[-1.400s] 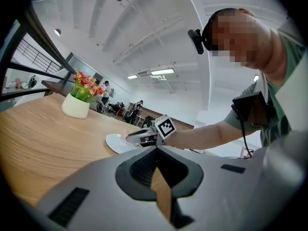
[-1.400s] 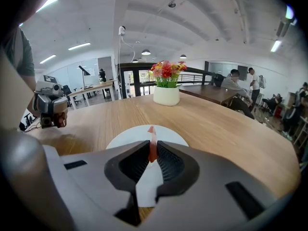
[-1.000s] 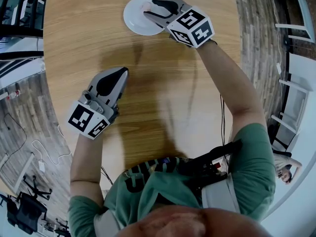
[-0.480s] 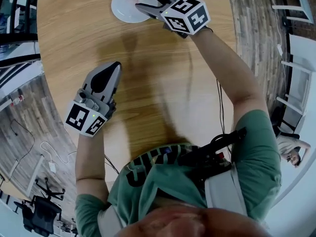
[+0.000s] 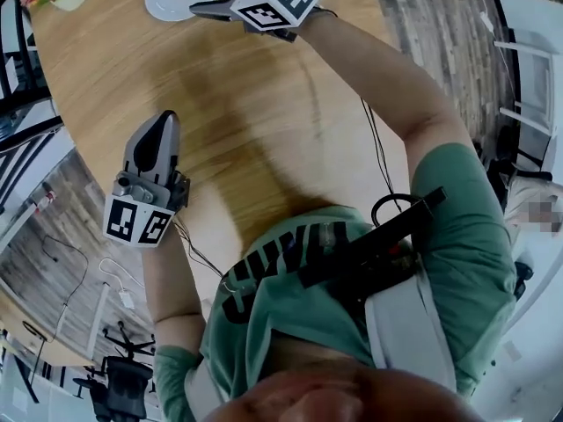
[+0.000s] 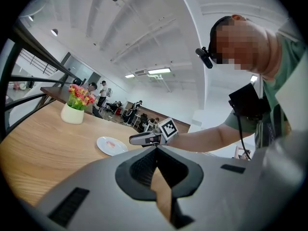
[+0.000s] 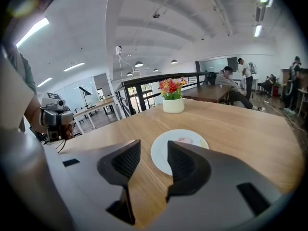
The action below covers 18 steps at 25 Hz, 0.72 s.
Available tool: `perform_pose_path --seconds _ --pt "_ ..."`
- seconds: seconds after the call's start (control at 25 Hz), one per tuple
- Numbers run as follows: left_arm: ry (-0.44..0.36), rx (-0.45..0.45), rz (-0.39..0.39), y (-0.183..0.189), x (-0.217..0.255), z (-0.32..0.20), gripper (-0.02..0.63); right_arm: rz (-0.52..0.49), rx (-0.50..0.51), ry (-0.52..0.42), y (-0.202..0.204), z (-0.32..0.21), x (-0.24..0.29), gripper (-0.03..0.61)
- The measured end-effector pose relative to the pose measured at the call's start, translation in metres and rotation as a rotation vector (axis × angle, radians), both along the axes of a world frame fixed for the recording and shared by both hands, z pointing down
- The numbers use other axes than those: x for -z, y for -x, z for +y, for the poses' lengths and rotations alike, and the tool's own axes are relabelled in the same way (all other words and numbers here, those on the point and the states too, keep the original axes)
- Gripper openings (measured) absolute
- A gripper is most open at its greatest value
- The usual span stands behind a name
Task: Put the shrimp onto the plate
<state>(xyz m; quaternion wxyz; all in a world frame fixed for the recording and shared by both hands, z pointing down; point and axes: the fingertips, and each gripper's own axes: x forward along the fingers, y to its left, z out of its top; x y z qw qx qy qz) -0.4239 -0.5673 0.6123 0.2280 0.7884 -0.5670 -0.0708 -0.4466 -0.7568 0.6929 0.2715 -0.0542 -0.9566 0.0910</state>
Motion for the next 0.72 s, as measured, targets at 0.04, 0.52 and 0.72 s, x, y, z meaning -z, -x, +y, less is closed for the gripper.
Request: perform_pose_path --seconds 0.04,0.52,0.72 --pt "-0.005 0.001 -0.005 -0.002 0.007 0.004 -0.005 -0.001 0.007 0.0 -0.002 0.004 0.008 0.176" --pt "-0.06 0.002 -0.047 -0.019 0.082 0.054 -0.005 0.014 0.002 0.017 -0.044 0.058 0.065 0.17" --pt "-0.063 0.011 -0.054 -0.027 0.099 0.087 -0.005 0.005 -0.019 0.04 -0.063 0.083 0.083 0.111"
